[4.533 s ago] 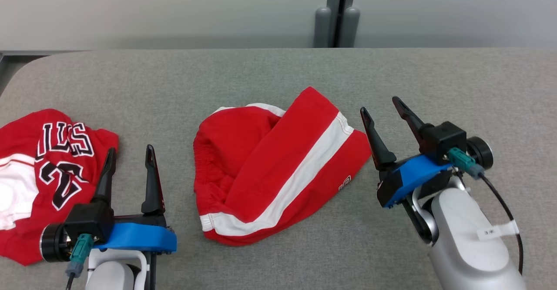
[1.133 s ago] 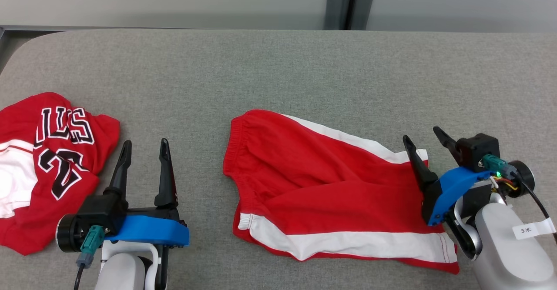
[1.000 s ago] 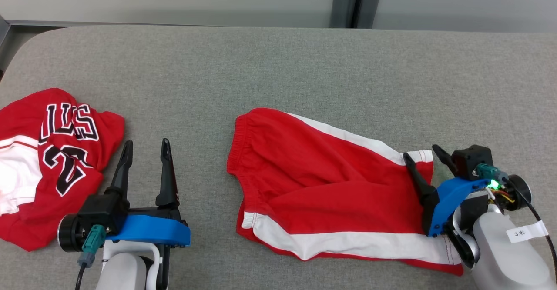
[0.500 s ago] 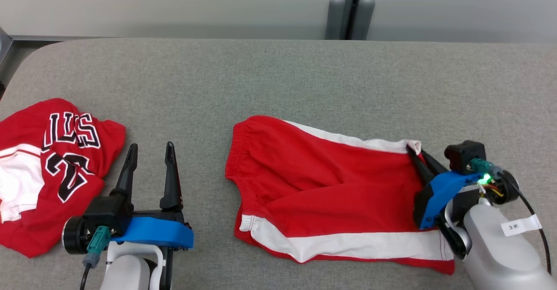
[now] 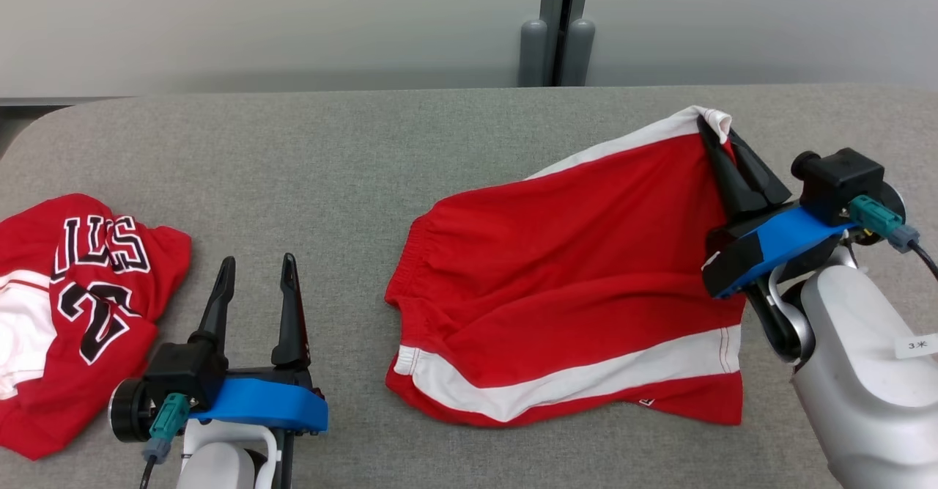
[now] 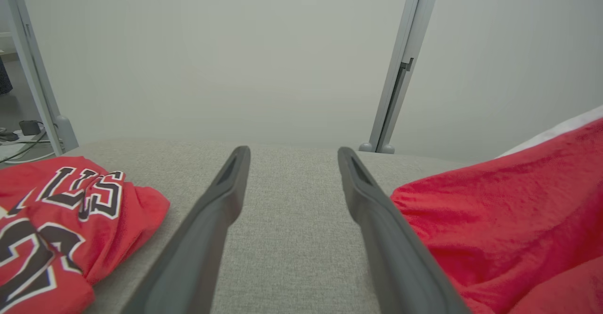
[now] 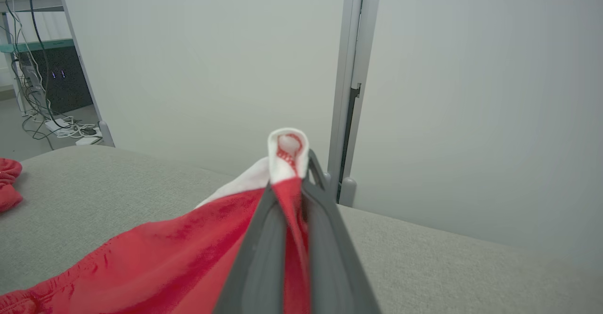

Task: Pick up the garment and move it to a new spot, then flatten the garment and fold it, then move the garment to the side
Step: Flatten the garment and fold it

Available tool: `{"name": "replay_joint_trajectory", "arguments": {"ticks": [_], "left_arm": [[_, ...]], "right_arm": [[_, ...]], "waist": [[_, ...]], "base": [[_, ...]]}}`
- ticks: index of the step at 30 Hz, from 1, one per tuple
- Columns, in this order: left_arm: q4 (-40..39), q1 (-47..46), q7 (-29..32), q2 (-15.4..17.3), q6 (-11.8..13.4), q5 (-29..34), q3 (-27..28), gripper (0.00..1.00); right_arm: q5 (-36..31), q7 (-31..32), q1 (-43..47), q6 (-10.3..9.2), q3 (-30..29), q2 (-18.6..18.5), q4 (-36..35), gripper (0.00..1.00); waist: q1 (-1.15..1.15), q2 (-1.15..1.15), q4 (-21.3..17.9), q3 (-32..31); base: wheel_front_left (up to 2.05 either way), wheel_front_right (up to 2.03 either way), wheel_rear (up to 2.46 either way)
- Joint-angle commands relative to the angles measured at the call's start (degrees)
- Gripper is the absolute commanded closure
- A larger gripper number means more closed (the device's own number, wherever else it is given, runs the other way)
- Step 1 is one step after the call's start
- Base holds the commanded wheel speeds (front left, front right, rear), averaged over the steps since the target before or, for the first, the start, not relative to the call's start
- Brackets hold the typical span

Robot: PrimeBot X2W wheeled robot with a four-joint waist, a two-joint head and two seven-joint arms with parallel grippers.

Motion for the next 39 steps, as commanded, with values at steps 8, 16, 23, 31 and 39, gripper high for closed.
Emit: {"name": "replay_joint_trajectory", "arguments": {"ticks": [8,16,23,31,39], "left_arm": [[-0.39,-1.34,-0.15,-0.07,0.31,-0.86,-0.81,0.00],[-0.30,-3.60,-0.16,-0.06,0.32,-1.53,-2.68,0.00],[-0.20,-5.62,-0.16,-0.07,0.83,-2.61,-4.67,0.00],[-0.56,-6.87,-0.15,-0.07,1.57,-3.50,-5.87,0.00],[-0.15,-6.45,-0.16,-0.06,1.45,-2.18,-4.63,0.00]], "right_arm": [[-1.35,2.37,-1.47,0.01,-1.38,-0.48,-2.64,1.00],[-2.75,3.60,-7.18,0.01,-2.47,-2.76,2.38,1.00],[-4.44,3.23,-14.28,0.01,-4.35,-4.82,11.13,1.00],[-6.27,2.58,-20.01,0.01,-5.45,-3.90,22.04,0.00],[-5.16,-1.43,-18.29,0.01,-4.51,-2.11,26.67,0.00]], "waist": [[0.00,0.00,1.52,1.47],[0.00,0.00,4.61,3.99],[0.00,0.00,7.66,6.44],[0.00,0.00,8.58,8.70],[0.00,0.00,5.59,7.81]], "base": [[0.00,0.00,0.00],[0.00,0.00,0.00],[0.00,0.00,0.00],[0.00,0.00,0.00],[0.00,0.00,0.00]]}}
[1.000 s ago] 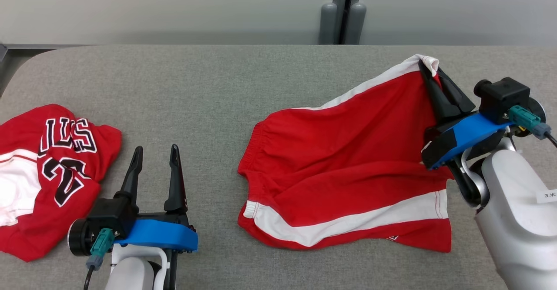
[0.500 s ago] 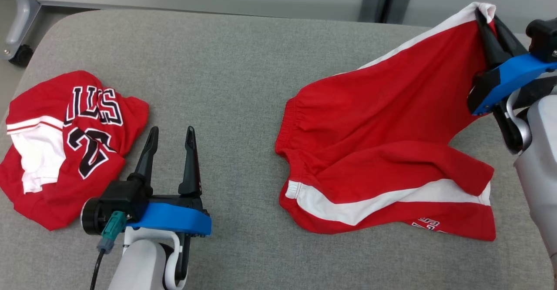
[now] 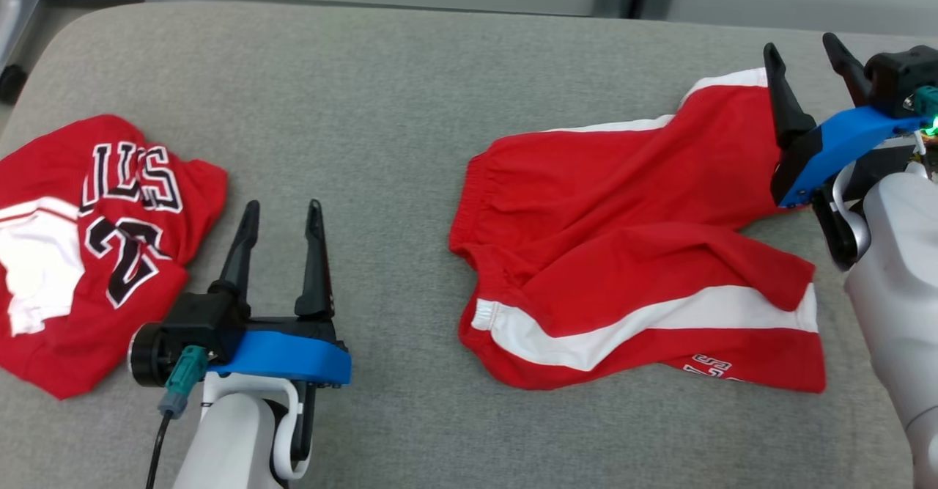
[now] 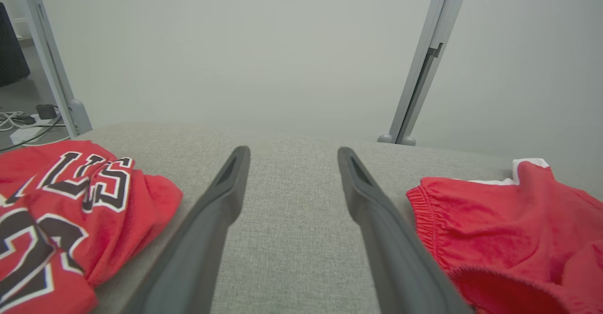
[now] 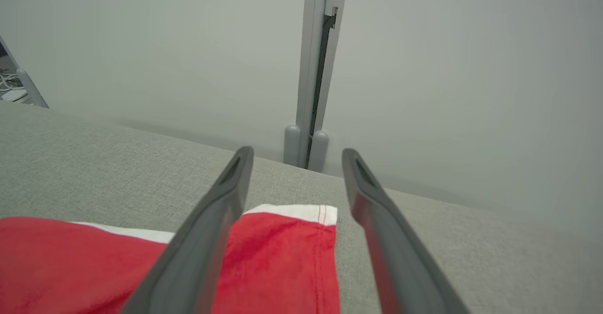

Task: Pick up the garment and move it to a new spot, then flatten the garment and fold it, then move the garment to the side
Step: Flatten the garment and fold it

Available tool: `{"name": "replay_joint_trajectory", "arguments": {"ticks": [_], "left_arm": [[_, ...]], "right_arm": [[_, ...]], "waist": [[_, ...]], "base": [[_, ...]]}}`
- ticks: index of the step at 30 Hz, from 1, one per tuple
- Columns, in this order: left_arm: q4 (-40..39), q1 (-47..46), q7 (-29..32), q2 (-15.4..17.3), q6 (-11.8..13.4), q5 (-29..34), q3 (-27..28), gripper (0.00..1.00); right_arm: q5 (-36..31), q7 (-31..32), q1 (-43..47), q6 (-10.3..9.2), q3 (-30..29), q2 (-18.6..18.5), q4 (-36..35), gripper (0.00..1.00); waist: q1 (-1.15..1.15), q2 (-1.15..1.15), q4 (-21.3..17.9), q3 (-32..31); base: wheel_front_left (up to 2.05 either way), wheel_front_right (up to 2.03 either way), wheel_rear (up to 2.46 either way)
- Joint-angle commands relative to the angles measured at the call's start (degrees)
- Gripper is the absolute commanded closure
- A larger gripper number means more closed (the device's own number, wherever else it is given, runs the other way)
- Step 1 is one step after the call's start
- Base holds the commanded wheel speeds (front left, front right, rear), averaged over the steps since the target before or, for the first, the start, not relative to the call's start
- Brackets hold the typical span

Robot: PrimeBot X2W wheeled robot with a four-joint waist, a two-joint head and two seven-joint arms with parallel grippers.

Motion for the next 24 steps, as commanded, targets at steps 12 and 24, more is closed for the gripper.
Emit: {"name": "replay_joint_trajectory", "arguments": {"ticks": [12,24], "left_arm": [[-0.18,3.79,-0.16,0.91,-1.18,3.26,4.81,0.00],[0.02,7.75,-0.16,1.21,-1.74,4.50,6.52,0.00]], "right_arm": [[2.91,-1.44,16.41,0.01,-2.53,1.86,-16.52,0.00],[-0.75,-1.16,36.43,0.02,-8.80,8.17,-32.02,0.00]], "waist": [[0.00,0.00,-7.71,-5.45],[0.00,0.00,-10.97,-9.55]], "base": [[0.00,0.00,0.00],[0.00,0.00,0.00]]}}
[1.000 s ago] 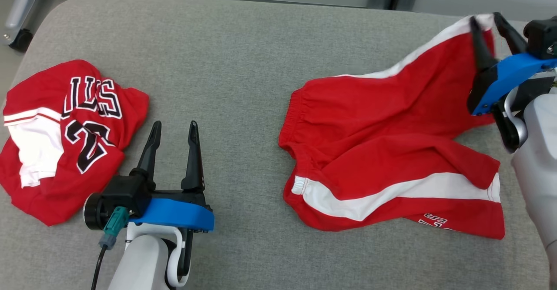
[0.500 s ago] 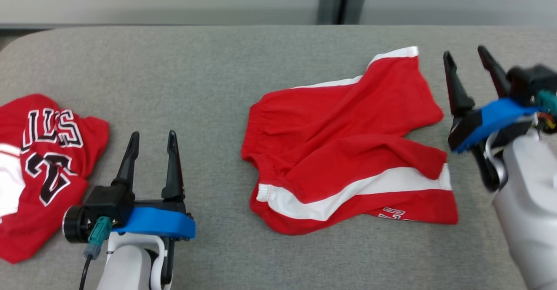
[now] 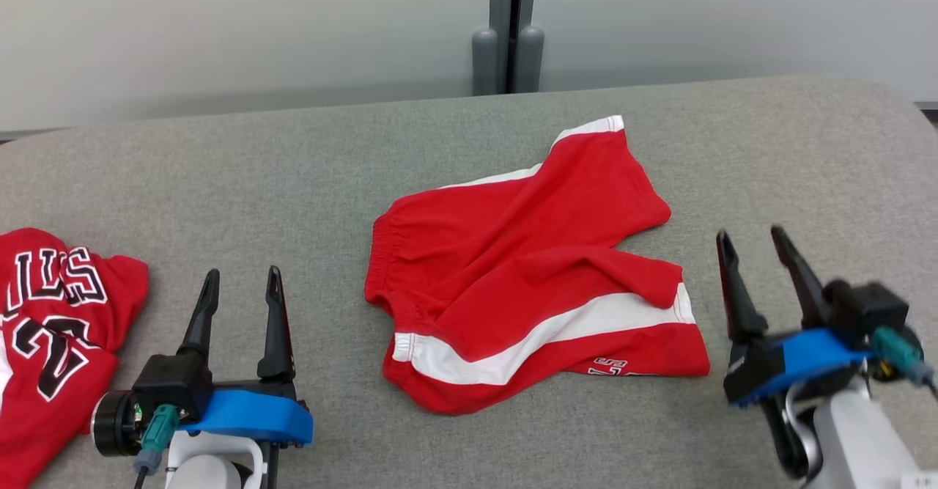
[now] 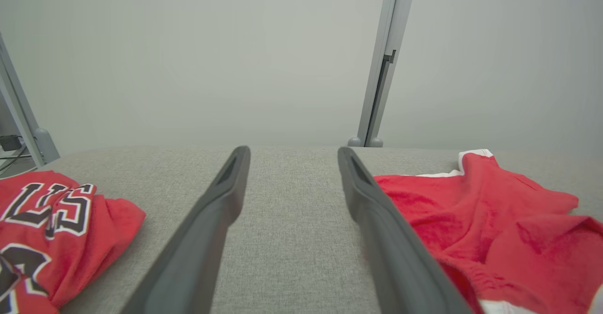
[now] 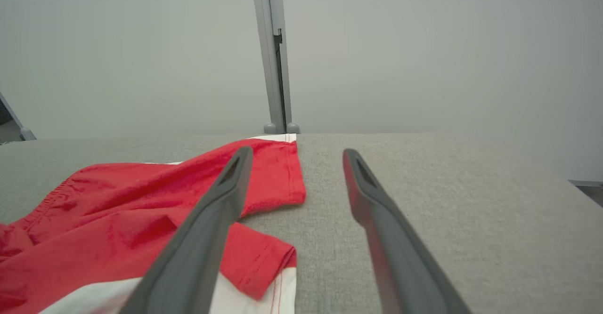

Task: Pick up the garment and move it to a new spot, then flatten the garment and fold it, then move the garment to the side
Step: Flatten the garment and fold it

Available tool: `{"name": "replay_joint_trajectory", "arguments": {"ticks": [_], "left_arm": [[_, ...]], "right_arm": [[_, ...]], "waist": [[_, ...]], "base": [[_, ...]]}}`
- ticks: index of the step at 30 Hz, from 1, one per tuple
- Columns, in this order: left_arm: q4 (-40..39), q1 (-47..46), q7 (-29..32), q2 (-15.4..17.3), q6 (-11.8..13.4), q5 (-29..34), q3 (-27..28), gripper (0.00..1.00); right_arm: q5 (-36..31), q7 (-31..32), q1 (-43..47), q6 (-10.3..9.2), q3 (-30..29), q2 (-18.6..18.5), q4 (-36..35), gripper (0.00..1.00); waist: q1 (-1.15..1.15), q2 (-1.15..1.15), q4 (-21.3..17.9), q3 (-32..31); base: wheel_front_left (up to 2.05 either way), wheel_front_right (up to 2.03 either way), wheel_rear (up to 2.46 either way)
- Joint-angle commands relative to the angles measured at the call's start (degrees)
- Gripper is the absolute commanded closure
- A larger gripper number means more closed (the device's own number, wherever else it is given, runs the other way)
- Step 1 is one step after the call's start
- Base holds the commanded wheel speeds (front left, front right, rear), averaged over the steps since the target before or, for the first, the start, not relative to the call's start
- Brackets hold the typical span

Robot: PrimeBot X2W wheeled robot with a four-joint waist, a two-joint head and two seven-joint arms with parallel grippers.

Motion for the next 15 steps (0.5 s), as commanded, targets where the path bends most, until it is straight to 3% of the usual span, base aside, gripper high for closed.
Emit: {"name": "replay_joint_trajectory", "arguments": {"ticks": [1,8,15], "left_arm": [[0.11,0.46,-0.15,0.19,-0.32,0.19,0.22,0.00],[0.29,0.57,-0.15,-0.05,-0.86,0.65,-0.19,0.00],[0.72,0.40,-0.15,-0.18,-1.12,0.83,-0.52,0.00]], "right_arm": [[-1.22,0.45,3.20,0.02,-1.00,0.78,-1.76,0.00],[-3.05,3.83,11.55,0.01,-3.09,3.66,-9.44,0.00],[-4.01,5.89,14.40,0.01,-3.33,4.99,-12.42,0.00]], "waist": [[0.00,0.00,-0.26,-0.56],[0.00,0.00,0.17,-0.86],[0.00,0.00,0.38,-0.80]], "base": [[0.00,0.00,0.00],[0.00,0.00,0.00],[0.00,0.00,0.00]]}}
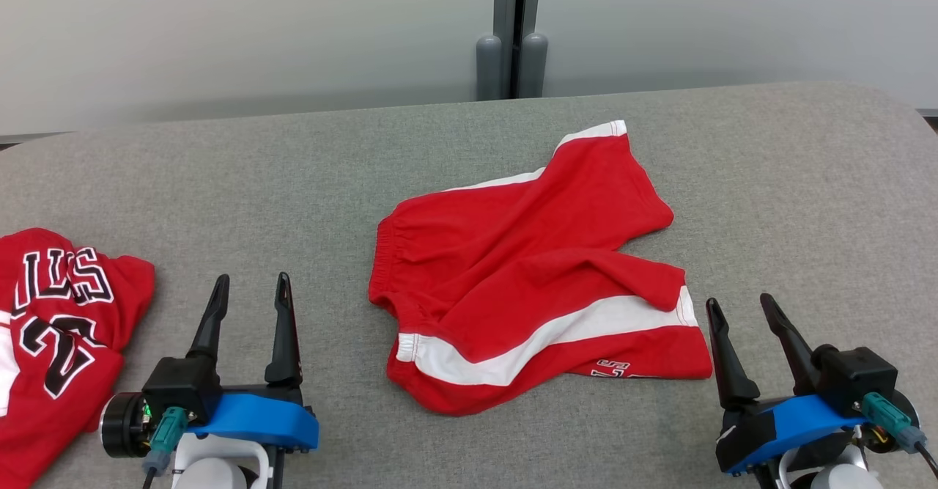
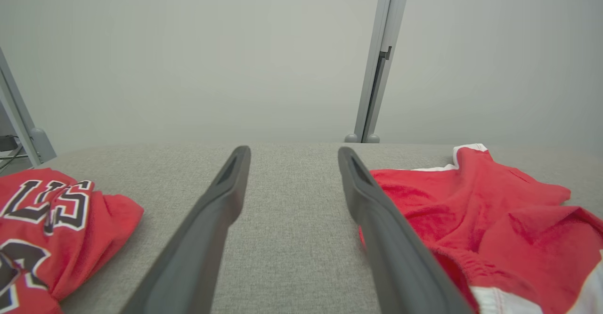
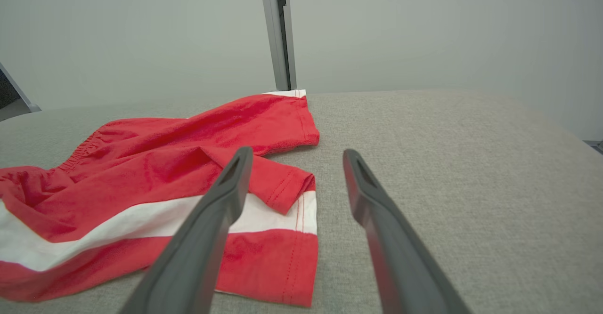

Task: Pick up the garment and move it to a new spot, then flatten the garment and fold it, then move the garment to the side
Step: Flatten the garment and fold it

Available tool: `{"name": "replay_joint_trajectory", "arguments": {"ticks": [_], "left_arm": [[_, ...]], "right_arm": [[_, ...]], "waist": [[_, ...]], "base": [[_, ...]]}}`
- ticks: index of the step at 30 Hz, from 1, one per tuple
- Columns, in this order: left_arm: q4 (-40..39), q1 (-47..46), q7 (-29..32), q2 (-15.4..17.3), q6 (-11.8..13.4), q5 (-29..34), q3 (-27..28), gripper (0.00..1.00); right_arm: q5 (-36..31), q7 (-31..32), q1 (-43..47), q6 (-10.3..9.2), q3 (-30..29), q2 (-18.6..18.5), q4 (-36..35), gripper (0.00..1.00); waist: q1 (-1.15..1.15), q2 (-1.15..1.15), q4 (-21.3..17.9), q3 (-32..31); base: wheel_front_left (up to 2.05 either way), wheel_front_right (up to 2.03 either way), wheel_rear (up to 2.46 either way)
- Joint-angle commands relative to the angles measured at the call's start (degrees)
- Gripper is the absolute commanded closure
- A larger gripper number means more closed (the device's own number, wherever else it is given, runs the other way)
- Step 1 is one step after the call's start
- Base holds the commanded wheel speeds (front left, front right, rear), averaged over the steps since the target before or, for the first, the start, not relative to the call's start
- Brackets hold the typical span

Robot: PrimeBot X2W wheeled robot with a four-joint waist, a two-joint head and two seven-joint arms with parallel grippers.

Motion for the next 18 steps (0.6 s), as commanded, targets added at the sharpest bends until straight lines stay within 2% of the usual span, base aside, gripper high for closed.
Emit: {"name": "replay_joint_trajectory", "arguments": {"ticks": [1,7,14,18], "left_arm": [[0.15,-0.23,-0.16,0.08,-0.28,0.23,-0.26,0.00],[0.77,-1.50,-0.16,-0.21,-1.32,0.94,-3.21,0.00],[4.53,-2.42,-0.16,-0.63,-2.79,0.89,-11.77,0.00],[6.50,-2.25,-0.02,-0.68,-3.10,0.41,-14.34,0.00]], "right_arm": [[-0.42,0.18,0.88,0.01,-0.20,0.28,-0.59,0.00],[-0.71,0.95,0.42,0.02,-0.34,0.66,-1.54,0.00],[-0.05,0.96,-0.11,0.01,0.39,0.82,-1.11,0.00],[0.07,0.78,-0.40,0.02,0.42,0.84,-1.05,0.00]], "waist": [[0.01,0.00,0.02,0.03],[0.01,0.00,0.05,0.27],[0.01,0.00,-0.35,0.72],[0.01,0.00,-0.78,1.10]], "base": [[0.00,0.00,0.00],[0.00,0.00,0.00],[0.00,0.00,0.00],[0.00,0.00,0.00]]}}
